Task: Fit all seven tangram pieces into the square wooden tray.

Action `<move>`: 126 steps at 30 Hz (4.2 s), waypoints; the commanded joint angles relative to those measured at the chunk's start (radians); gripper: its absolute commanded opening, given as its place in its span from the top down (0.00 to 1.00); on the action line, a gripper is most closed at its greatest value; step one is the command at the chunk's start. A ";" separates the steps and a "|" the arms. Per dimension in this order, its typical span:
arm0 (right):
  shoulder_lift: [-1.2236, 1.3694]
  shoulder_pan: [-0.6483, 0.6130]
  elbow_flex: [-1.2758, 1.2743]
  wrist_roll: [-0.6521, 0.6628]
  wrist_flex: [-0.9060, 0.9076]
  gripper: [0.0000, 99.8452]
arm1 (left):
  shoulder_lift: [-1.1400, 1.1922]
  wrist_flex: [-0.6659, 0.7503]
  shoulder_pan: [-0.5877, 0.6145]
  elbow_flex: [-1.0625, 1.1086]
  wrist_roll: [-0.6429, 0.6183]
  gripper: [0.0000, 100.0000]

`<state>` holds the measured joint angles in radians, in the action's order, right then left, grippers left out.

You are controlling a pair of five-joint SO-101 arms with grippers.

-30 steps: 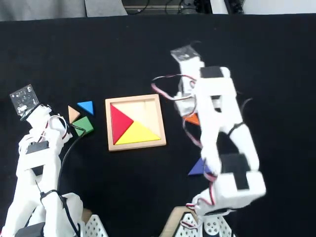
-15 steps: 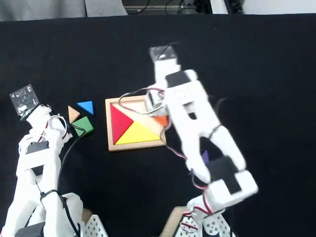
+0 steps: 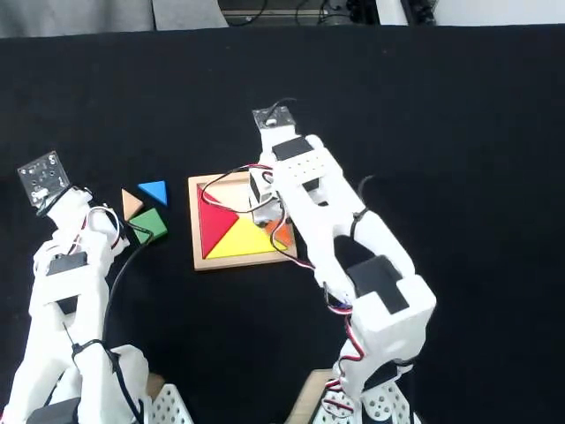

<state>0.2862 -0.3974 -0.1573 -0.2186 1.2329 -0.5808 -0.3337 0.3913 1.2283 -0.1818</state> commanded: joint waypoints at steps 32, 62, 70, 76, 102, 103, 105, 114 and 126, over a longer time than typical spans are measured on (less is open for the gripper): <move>-0.137 0.020 0.079 -0.031 0.025 0.83 | -0.003 0.017 -0.005 -0.005 0.005 0.97; 0.266 -0.005 0.387 0.181 -0.048 0.97 | -0.002 0.017 -0.025 -0.005 0.006 0.97; 0.243 -0.006 0.394 0.181 0.002 0.99 | -0.002 0.015 -0.025 -0.005 0.006 0.97; 0.128 0.000 0.374 0.175 0.035 0.98 | -0.002 0.017 -0.025 -0.005 0.006 0.97; -0.219 0.408 -0.272 0.034 -0.549 0.99 | -0.012 -0.169 -0.074 -0.101 0.164 0.97; -0.229 0.419 -0.286 0.034 -0.563 0.99 | -0.012 -0.207 -0.081 -0.127 0.196 0.97; -0.248 0.443 -0.305 0.034 -0.572 0.99 | -0.012 -0.287 -0.079 -0.196 0.255 0.97; -0.219 0.499 -0.311 0.034 -0.603 0.99 | 0.023 -0.598 -0.085 -0.572 0.477 0.97; -0.214 0.496 -0.309 0.035 -0.608 0.99 | 0.569 -0.713 -0.076 -0.888 0.267 0.88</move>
<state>0.0913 0.0859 -0.4657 -0.1741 0.6467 -0.1603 -1.0395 0.3161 0.4657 0.2417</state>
